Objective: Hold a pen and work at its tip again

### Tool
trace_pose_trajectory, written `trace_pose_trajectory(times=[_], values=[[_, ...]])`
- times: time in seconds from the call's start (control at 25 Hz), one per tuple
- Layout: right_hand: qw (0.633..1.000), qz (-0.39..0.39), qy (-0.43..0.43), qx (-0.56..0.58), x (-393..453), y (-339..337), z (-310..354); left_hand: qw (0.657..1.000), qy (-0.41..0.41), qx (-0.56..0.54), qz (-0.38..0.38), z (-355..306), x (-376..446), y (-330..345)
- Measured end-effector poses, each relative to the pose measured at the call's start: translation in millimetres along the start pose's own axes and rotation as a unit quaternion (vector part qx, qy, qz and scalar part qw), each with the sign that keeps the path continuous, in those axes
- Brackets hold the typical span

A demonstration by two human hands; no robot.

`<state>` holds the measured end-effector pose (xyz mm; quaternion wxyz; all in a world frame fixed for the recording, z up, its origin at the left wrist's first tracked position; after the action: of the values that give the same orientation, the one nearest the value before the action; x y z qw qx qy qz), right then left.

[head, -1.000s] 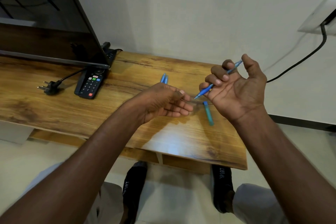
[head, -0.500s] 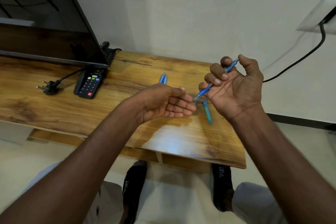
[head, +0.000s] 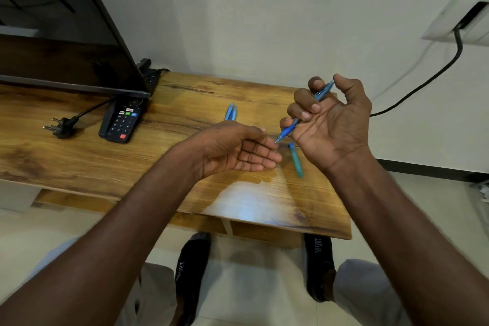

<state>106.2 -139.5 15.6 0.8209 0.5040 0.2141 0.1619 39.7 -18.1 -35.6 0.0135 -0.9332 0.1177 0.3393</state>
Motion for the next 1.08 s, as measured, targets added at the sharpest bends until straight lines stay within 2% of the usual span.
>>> trace_pose_trajectory(times=[0.32, 0.52, 0.68, 1.08], values=[[1.000, -0.014, 0.002, 0.007, 0, -3, 3, 1.000, -0.002, 0.010, 0.002, 3, 3, 1], [0.995, -0.023, -0.047, -0.090, -4, 7, 8, 1.000, 0.001, 0.014, -0.001, 2, 2, 1], [0.988, 0.011, -0.069, -0.136, -6, 20, 8, 1.000, 0.002, 0.018, -0.005, 2, 2, 1], [0.998, 0.007, -0.041, -0.049, -3, 13, 8, 1.000, 0.000, 0.023, -0.019, 2, 2, -2]])
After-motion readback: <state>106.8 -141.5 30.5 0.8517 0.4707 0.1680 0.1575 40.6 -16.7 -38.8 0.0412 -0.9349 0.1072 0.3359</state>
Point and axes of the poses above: each hand's wrist, its own x-axis towards the middle knuckle, its own y-axis out of the palm, z = x × y, the point moved 9 cm from there along x, towards the middle knuckle, and after that the axes turned 11 degrees about x, right-handed, at the moved point
